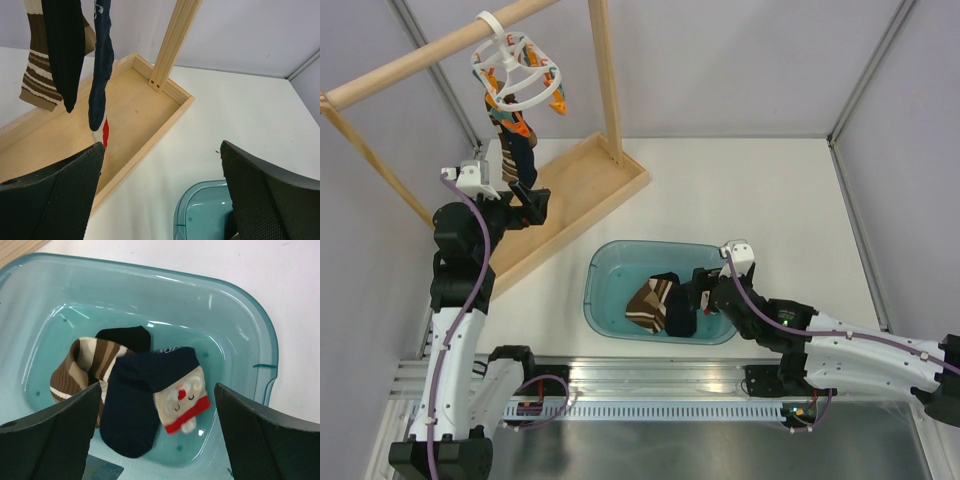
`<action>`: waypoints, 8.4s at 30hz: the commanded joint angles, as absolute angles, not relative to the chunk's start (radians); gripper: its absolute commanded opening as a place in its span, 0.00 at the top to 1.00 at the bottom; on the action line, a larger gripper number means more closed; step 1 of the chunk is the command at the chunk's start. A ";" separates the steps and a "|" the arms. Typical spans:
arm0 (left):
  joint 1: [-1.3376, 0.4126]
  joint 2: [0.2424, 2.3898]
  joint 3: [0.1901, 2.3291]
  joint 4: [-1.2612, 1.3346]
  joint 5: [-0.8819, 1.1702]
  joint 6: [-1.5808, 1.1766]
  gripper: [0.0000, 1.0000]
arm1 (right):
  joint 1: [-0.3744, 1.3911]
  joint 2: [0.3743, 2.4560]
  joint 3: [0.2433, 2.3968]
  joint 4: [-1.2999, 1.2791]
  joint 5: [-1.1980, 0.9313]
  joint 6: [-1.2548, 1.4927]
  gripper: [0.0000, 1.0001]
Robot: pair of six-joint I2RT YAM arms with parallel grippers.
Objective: Remove the socks clipped to the hanger
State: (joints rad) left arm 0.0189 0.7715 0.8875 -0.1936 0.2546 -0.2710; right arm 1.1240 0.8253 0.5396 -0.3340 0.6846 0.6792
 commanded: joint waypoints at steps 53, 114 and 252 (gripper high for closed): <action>0.376 0.841 0.891 -0.230 0.146 -0.414 0.00 | 1.031 2.108 1.707 0.602 0.112 0.169 0.03; 0.249 0.824 0.871 -0.063 0.541 -0.380 0.00 | 1.065 2.108 1.695 0.706 0.454 -0.080 0.98; 0.120 1.197 1.154 0.328 0.321 -0.535 0.05 | 1.083 1.723 1.244 0.652 0.442 0.040 0.99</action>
